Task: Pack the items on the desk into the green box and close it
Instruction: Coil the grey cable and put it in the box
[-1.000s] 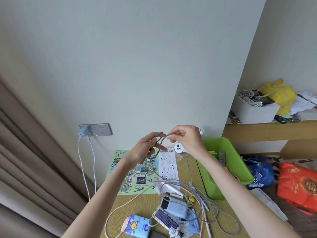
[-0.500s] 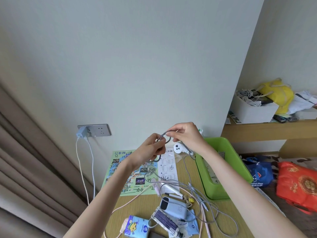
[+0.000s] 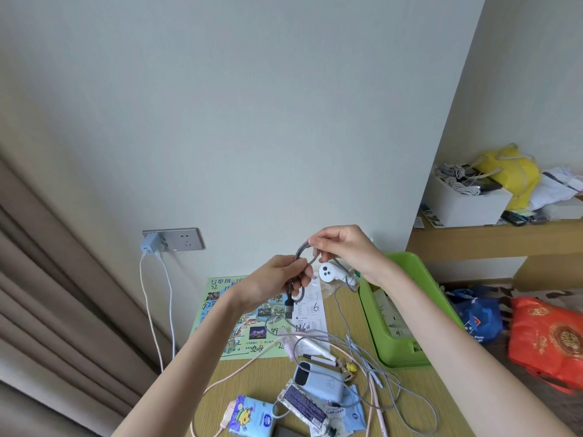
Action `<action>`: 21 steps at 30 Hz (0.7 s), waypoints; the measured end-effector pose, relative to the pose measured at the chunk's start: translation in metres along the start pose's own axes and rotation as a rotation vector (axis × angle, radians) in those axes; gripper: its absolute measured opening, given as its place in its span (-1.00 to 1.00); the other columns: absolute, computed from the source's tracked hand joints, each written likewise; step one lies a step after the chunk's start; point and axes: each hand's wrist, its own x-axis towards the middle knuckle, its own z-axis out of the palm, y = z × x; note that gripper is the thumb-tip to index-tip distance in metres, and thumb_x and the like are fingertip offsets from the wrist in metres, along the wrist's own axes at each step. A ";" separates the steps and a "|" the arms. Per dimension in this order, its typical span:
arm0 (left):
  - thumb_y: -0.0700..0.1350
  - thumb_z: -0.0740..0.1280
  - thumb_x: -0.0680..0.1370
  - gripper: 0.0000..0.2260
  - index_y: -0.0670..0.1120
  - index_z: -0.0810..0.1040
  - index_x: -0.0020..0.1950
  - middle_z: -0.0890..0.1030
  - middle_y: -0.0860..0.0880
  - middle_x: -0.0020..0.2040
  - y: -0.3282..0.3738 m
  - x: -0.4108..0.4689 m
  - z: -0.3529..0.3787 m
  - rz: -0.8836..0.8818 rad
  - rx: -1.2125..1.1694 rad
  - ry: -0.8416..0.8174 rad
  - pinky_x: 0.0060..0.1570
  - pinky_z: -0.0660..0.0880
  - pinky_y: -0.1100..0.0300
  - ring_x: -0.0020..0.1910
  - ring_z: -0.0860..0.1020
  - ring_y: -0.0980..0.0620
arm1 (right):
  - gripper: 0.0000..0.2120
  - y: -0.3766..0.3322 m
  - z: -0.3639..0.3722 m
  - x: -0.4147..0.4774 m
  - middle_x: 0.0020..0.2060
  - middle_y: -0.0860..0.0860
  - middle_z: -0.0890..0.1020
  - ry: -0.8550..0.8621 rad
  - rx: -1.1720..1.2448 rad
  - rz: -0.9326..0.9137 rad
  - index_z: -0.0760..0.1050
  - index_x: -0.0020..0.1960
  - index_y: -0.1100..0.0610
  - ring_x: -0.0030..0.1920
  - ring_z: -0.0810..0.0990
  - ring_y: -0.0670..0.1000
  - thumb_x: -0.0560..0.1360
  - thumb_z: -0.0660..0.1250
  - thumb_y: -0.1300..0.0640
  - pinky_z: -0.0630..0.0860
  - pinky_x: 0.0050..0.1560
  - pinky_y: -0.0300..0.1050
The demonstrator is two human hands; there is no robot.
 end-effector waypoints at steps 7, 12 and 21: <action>-0.14 0.09 0.69 -0.72 -0.20 0.54 -0.04 0.46 -0.02 -0.20 0.001 0.010 -0.007 0.104 -0.285 0.276 -0.34 0.35 0.31 -0.33 0.37 0.11 | -0.63 0.026 0.005 -0.014 -0.37 -0.03 0.49 0.045 0.052 0.066 0.60 -0.04 0.26 -0.30 0.47 -0.07 0.66 0.14 0.04 0.44 -0.16 -0.21; -0.14 0.09 0.69 -0.71 -0.21 0.56 0.18 0.41 0.01 -0.24 -0.002 0.018 -0.003 0.119 -0.421 0.350 -0.35 0.36 0.30 -0.35 0.36 0.11 | -0.72 0.027 0.020 -0.014 -0.39 0.03 0.46 0.000 0.088 0.040 0.57 -0.10 0.20 -0.35 0.43 -0.05 0.64 0.18 0.08 0.41 -0.15 -0.13; -0.02 0.07 0.69 -0.66 -0.05 0.64 0.17 0.66 0.00 -0.19 0.002 0.015 0.005 0.122 -0.140 0.340 0.04 0.46 0.19 -0.15 0.58 0.12 | -0.80 0.028 0.033 -0.007 -0.28 0.08 0.60 0.067 0.284 0.147 0.66 -0.09 0.23 -0.24 0.55 0.02 0.53 0.36 0.10 0.53 -0.18 -0.18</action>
